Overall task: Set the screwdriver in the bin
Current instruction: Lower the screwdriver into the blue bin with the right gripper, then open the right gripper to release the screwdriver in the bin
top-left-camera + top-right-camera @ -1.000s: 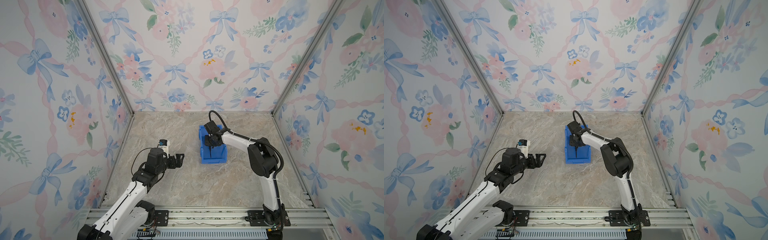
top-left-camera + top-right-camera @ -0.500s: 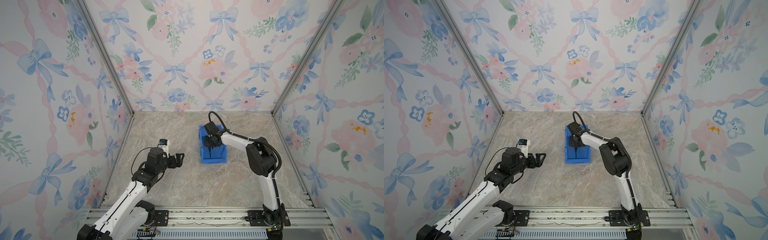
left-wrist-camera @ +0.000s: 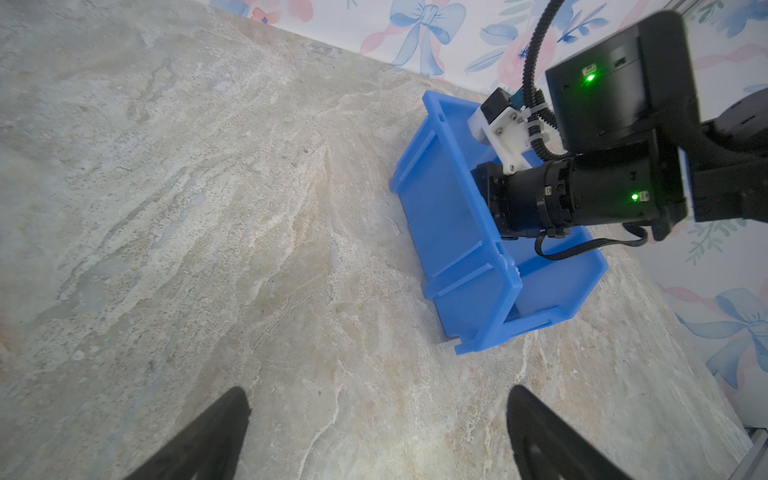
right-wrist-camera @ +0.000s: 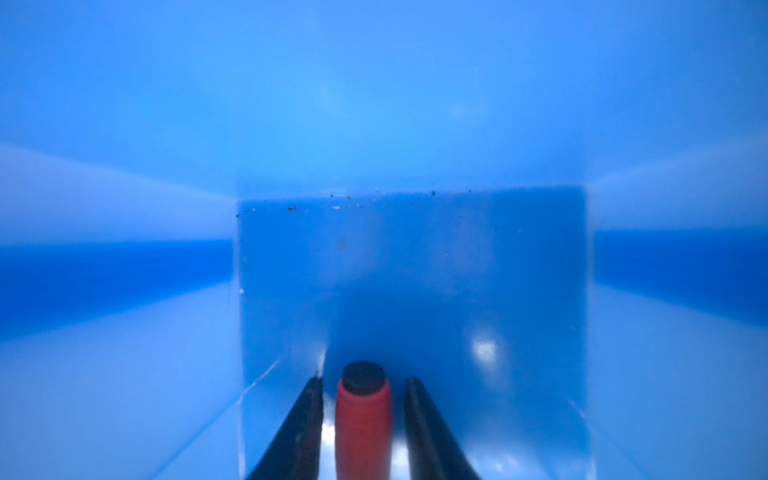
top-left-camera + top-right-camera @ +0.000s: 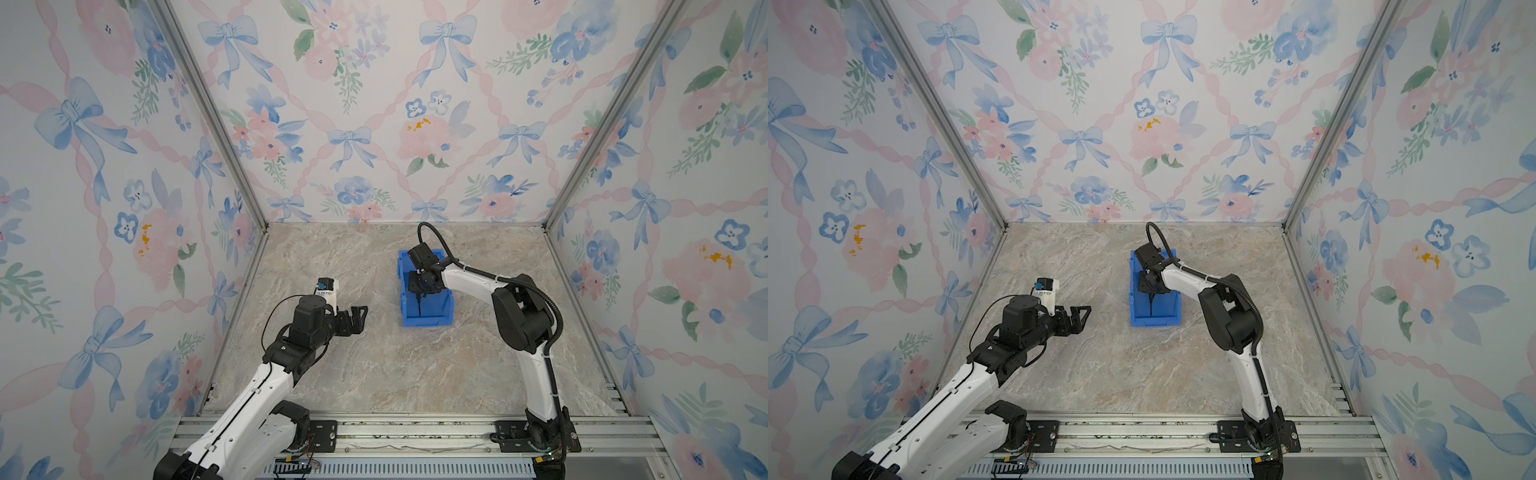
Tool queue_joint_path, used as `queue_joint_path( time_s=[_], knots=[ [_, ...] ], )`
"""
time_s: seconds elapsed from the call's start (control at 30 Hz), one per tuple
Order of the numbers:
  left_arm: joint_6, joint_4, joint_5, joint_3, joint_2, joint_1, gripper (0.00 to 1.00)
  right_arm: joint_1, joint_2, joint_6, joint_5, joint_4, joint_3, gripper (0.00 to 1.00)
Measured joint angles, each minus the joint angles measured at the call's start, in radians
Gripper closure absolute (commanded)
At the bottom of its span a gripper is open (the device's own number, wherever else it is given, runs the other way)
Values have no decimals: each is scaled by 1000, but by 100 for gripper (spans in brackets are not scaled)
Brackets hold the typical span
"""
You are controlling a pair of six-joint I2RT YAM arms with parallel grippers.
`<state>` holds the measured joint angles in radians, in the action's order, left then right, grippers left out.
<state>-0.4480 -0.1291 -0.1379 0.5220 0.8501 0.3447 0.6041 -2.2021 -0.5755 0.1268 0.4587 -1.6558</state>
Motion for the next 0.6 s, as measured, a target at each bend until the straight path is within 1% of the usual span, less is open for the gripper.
queue_joint_path(
  time_s=[0.27,0.4,0.47,0.6],
  knots=[
    [3,0,7,0,-12,0,2,5,31,0,13,0,19,63],
    [10,-1,23,0,-17,0,3,12,108,0,28,0,53,61],
    [19,-11,53,0,-16,0,2,16,161,1,40,1,69,60],
    [38,-46,110,6,-16,0,2,33,277,15,69,2,116,54]
  ],
)
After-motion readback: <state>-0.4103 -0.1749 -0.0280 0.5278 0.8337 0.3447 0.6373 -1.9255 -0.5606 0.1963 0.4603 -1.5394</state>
